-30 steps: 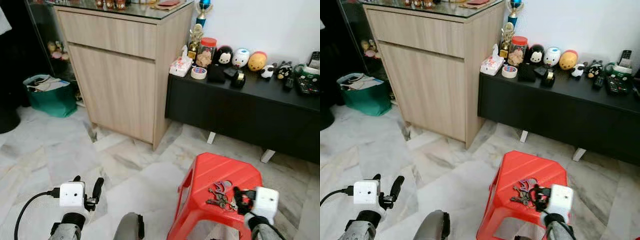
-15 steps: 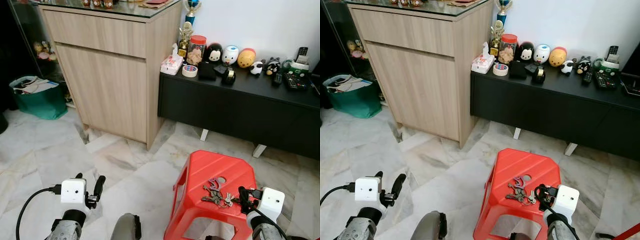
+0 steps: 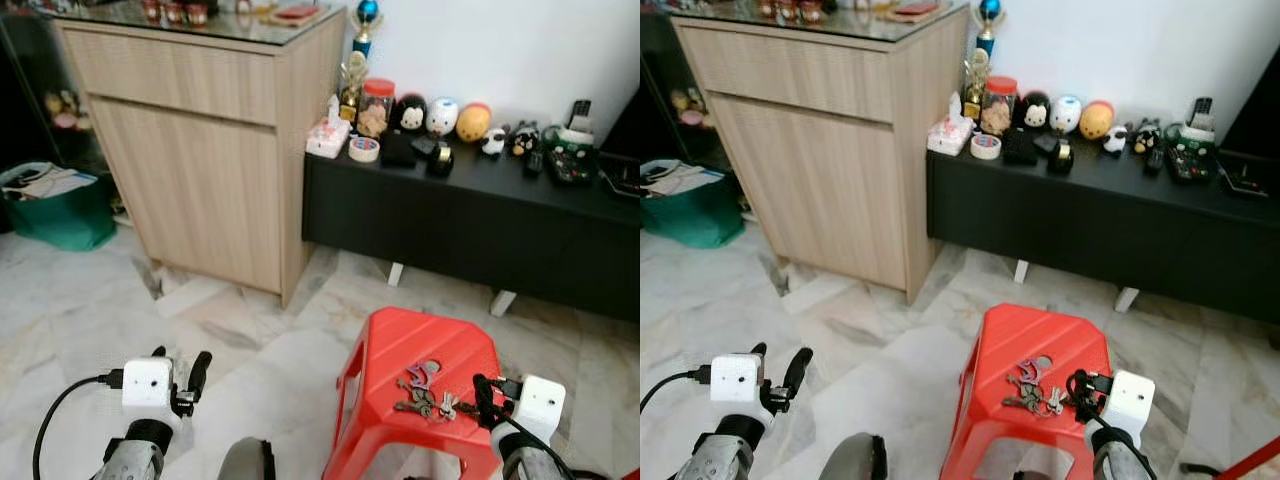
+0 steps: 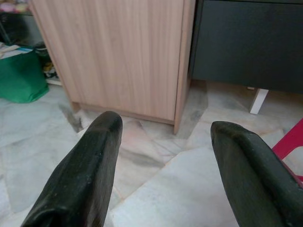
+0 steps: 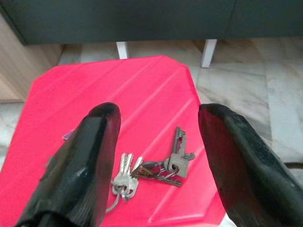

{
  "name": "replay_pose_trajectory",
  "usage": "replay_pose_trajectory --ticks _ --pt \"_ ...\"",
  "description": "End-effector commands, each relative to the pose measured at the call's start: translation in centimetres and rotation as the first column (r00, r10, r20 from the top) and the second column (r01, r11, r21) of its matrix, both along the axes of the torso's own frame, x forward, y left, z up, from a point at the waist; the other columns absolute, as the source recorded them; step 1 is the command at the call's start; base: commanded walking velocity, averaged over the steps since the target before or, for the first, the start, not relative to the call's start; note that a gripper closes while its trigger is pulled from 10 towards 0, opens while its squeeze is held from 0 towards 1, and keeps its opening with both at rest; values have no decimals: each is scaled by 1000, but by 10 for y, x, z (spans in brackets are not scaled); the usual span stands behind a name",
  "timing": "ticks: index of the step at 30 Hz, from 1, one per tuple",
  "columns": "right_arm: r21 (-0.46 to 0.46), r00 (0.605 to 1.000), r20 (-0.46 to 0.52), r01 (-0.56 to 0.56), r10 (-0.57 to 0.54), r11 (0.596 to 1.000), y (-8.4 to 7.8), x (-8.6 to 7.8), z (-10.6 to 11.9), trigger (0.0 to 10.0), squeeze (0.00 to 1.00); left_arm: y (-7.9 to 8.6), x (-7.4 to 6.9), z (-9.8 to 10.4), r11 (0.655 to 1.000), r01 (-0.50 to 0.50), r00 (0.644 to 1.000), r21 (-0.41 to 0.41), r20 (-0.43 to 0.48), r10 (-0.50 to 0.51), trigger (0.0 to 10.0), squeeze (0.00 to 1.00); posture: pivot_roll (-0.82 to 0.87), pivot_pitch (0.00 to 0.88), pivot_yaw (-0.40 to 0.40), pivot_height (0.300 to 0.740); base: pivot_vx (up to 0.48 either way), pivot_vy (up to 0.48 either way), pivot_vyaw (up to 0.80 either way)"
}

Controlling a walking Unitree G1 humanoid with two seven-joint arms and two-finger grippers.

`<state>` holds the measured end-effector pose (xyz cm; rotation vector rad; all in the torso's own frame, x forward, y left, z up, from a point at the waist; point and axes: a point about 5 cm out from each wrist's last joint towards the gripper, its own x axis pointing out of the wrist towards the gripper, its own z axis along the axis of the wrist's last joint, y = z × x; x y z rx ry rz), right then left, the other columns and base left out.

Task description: Hang keys on a hook

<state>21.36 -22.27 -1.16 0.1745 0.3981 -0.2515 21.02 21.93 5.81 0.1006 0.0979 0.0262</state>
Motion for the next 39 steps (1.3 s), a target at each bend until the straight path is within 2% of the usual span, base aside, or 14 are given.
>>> replay_pose_trajectory --ticks 1,15,22,24,25,26,27,28,32,35,36,39 --pt "-3 1000 -7 0 0 1000 -3 2 0 10000 0 -2 2 0 1000 15 1000 -3 -8 -15 10000 0 108 0 -57 618 322 0 0" --pt "5 1000 -15 -17 17 1000 -2 2 -1 10000 0 0 2 1 1000 15 1000 6 -5 -15 10000 0 107 0 -53 618 322 0 0" --pt "9 994 -103 -41 41 999 1 -6 -12 10000 0 -1 2 0 1000 14 1000 8 -5 -14 10000 0 105 0 -53 618 0 0 0" --pt "45 991 -128 -20 26 999 3 -11 -15 10000 0 0 1 0 1000 14 1000 11 -7 -13 10000 0 107 0 -55 618 0 0 0" --pt "88 989 -145 34 -21 996 3 -17 -16 10000 0 2 1 -1 1000 10 1000 13 -9 -10 10000 0 106 0 -55 618 0 0 0" --pt "141 990 -134 71 -52 987 3 -19 -14 10000 0 2 1 -1 1000 8 1000 16 -9 -8 10000 0 102 0 -54 618 0 0 0" --pt "141 990 -134 71 -52 987 3 -19 -14 10000 0 2 1 -1 1000 8 1000 16 -9 -8 10000 0 102 0 -54 618 0 0 0" --pt "183 988 -138 87 -62 979 4 -21 -14 10000 0 3 1 -1 1000 7 1000 17 -10 -7 10000 0 101 0 -53 618 0 0 0" --pt "217 984 -171 93 -56 972 6 -24 -18 10000 0 3 1 -1 1000 11 1000 21 -12 -10 10000 0 95 0 -48 618 0 0 0" --pt "176 978 -206 68 -31 982 4 -24 -23 10000 0 3 2 -1 1000 16 1000 23 -13 -15 10000 0 95 0 -48 618 0 0 0" --pt "165 969 -245 44 -2 985 4 -23 -27 10000 0 3 3 -1 1000 17 1000 25 -11 -17 10000 0 93 0 -45 618 0 0 0" --pt "229 964 -263 88 -25 969 4 -20 -29 10000 0 2 3 0 999 19 1000 26 -9 -19 10000 0 95 0 -47 618 0 0 0"
